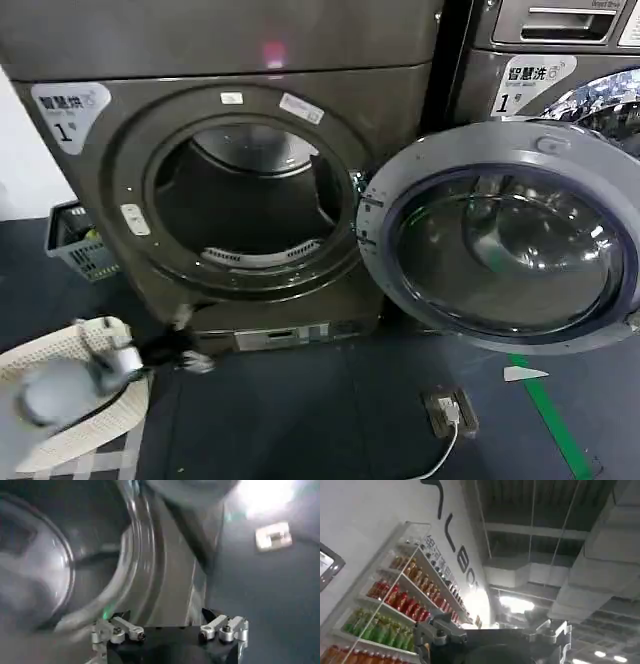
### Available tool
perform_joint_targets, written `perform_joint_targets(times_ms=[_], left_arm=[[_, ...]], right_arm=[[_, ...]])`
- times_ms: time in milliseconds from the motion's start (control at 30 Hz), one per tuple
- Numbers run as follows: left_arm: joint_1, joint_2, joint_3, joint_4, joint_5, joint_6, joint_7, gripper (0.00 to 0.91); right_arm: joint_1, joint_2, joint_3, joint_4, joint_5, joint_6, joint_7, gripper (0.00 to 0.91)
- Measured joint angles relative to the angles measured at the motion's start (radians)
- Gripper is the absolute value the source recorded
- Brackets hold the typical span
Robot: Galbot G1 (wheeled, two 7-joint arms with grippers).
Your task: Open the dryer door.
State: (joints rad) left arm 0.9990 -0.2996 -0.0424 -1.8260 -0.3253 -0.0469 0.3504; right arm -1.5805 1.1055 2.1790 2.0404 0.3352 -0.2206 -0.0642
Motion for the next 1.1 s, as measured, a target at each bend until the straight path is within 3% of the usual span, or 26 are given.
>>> perform_joint_targets(times_ms=[467, 833, 1100], left_arm=[[0.009, 0.232, -0.053, 0.157, 0.029, 0.134, 0.17, 0.907], [-0.002, 0.321, -0.057, 0.262, 0.08, 0.072, 0.374, 0.907], [-0.004, 0.343, -0.058, 0.33, 0.165, 0.063, 0.393, 0.907]], right_arm=[[-0.017, 0.004, 0.022, -0.008, -0.026, 0.022, -0.006, 0.907], [-0.013, 0.008, 0.015, -0.017, -0.025, 0.025, -0.007, 0.907], [-0.008, 0.009, 0.012, -0.023, -0.025, 0.03, -0.007, 0.907]])
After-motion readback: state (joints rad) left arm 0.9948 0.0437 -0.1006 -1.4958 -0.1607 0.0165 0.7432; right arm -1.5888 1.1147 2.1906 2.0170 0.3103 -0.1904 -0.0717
